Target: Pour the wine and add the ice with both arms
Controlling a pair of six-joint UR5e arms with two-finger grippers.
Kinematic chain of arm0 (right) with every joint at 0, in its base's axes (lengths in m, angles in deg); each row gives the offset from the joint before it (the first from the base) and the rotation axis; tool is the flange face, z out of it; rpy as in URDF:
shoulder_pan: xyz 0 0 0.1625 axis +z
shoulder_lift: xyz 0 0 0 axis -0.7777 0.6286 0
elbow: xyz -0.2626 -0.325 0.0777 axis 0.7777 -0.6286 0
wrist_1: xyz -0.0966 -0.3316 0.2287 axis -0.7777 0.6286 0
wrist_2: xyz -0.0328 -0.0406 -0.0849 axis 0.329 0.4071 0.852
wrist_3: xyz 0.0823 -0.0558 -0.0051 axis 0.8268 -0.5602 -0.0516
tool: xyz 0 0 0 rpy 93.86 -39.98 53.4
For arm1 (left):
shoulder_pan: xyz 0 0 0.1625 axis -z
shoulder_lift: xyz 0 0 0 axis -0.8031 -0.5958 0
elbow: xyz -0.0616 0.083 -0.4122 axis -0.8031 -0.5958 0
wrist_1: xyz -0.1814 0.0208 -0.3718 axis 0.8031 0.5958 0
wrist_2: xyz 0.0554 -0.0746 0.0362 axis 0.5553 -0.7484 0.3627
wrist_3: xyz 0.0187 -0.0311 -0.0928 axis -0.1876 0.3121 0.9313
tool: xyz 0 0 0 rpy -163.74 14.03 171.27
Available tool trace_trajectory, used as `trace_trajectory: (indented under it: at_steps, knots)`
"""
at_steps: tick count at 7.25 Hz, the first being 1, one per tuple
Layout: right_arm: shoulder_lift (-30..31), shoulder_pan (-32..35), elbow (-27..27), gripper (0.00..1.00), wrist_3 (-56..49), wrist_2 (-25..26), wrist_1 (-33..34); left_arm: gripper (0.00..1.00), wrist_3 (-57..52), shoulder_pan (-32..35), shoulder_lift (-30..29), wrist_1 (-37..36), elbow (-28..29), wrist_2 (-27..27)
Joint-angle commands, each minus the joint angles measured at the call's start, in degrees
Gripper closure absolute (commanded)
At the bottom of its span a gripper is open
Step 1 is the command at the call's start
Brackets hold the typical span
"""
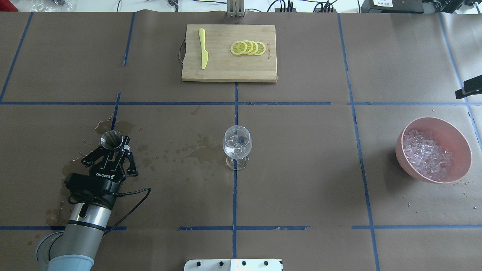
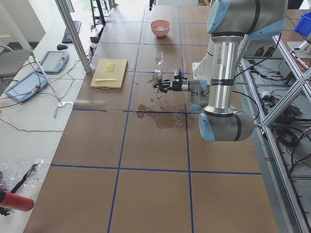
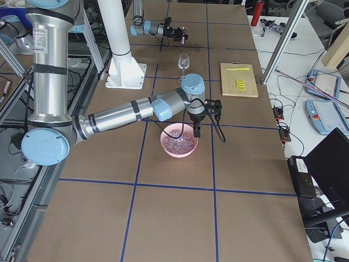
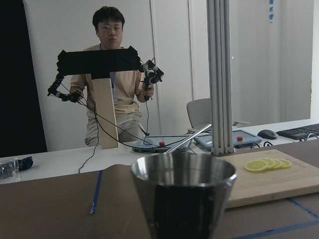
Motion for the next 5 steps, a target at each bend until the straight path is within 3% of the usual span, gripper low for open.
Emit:
trace_trajectory:
  at_steps: [1, 3, 5]
  knots:
    - [0.2, -0.6, 0.0, 0.00, 0.1, 1.0, -0.1, 1.00, -0.1, 1.4, 0.8, -6.1, 0.0, -0.2]
    - [0.2, -0.7, 0.0, 0.00, 0.1, 1.0, -0.1, 1.00, -0.1, 3.3, 5.4, -6.4, 0.0, -0.4]
    - [0.2, -0.8, 0.0, 0.00, 0.1, 1.0, -0.2, 1.00, 11.7, 3.6, 5.2, -1.6, -0.3, -5.2]
